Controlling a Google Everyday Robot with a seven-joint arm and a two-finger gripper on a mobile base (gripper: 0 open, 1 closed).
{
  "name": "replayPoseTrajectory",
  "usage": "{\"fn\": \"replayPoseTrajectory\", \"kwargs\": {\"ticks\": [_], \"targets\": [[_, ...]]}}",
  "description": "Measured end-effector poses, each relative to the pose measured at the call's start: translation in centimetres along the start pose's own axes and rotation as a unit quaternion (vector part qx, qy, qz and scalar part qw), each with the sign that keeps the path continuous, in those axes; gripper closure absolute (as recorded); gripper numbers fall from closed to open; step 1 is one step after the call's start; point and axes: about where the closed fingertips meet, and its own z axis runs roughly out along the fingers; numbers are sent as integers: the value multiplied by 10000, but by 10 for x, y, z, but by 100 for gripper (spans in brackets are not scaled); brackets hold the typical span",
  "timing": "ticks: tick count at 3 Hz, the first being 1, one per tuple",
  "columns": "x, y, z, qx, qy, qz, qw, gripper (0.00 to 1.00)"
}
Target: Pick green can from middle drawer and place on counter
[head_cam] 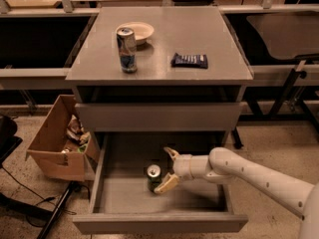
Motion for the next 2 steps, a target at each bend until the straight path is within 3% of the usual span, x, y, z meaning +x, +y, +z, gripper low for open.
{"fn": "replayPoseTrajectory", "kwargs": {"ticks": [1, 2], "targets": [[18, -8, 11, -5, -39, 103, 9999, 0], [11, 5, 25, -168, -332, 171, 9992, 19]]}}
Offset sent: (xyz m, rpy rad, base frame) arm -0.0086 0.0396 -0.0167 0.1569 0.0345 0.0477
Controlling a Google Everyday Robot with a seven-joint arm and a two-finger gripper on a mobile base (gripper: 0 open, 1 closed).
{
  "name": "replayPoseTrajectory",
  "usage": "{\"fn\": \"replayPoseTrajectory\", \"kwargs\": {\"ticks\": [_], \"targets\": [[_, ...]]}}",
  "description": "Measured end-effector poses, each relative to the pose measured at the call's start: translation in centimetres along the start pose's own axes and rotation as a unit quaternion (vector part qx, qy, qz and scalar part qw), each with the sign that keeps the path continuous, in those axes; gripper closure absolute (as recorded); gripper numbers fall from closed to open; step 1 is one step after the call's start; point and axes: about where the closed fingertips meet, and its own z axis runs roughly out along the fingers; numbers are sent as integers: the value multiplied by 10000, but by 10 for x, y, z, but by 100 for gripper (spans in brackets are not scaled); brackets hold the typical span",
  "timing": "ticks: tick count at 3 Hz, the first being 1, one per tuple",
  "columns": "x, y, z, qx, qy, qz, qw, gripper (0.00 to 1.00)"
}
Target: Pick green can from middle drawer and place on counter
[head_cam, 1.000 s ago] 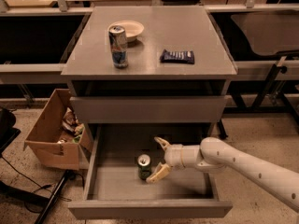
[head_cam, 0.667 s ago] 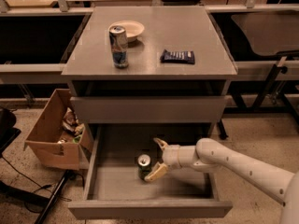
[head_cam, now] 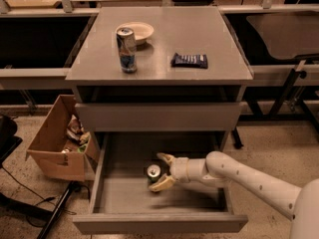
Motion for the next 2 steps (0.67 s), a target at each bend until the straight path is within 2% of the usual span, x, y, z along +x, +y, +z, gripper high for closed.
{"fn": "replayPoseTrajectory", "kwargs": {"ticks": [2], "targets": [[-1, 1, 2, -16, -20, 3, 10000, 65]]}}
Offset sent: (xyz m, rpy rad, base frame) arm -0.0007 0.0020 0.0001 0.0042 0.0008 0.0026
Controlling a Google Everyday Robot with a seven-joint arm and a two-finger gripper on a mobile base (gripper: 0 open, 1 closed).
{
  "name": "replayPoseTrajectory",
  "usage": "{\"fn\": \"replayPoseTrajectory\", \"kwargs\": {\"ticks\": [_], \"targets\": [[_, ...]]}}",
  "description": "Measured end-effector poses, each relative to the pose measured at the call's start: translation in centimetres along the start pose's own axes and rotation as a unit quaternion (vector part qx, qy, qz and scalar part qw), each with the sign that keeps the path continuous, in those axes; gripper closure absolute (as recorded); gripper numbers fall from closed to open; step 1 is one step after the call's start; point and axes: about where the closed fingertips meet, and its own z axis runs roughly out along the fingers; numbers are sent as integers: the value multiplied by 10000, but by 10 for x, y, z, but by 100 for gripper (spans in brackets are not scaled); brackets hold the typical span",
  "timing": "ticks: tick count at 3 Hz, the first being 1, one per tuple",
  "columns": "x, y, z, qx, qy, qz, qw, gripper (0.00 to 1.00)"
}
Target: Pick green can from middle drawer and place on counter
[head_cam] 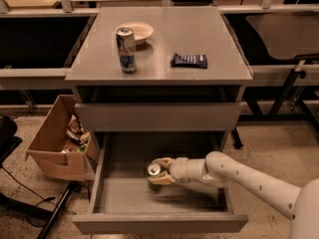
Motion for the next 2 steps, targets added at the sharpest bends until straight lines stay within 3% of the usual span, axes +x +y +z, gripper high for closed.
{"fn": "replayPoseTrajectory", "kwargs": {"ticks": [1, 2], "targets": [[0, 0, 0, 0, 0, 0, 10000, 89], [-18, 18, -12, -178, -81, -87, 9998, 100]]}}
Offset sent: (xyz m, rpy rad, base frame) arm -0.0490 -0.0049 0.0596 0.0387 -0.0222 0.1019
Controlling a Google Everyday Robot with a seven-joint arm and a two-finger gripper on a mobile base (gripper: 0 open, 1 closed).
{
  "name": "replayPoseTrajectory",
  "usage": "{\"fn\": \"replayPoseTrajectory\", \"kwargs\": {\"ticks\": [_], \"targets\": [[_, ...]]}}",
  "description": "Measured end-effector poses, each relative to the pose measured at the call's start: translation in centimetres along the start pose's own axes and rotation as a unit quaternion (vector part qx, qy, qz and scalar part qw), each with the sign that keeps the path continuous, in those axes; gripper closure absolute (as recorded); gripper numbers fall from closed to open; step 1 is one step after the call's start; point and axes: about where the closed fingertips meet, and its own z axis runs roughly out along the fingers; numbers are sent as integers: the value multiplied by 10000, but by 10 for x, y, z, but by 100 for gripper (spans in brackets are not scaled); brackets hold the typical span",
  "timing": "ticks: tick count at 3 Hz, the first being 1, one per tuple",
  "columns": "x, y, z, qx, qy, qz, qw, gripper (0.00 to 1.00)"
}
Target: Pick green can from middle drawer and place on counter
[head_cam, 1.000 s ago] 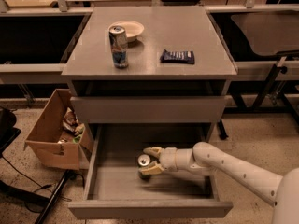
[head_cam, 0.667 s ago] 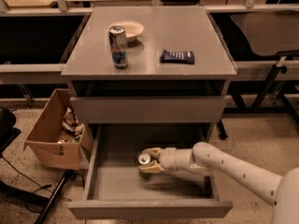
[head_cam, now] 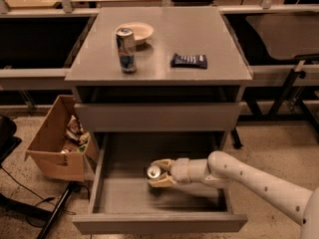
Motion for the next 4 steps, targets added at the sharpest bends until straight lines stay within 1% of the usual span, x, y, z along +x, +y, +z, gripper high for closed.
{"fn": "replayPoseTrajectory", "kwargs": {"ticks": [1, 2, 3, 4], "targets": [[-39, 45, -48, -355, 58, -24, 9993, 100], [-100, 100, -117, -654, 94, -71, 9978, 100], [-177, 116, -194, -574, 173, -153, 9981, 100], [-282, 105, -271, -192, 236, -171, 9994, 100]]}}
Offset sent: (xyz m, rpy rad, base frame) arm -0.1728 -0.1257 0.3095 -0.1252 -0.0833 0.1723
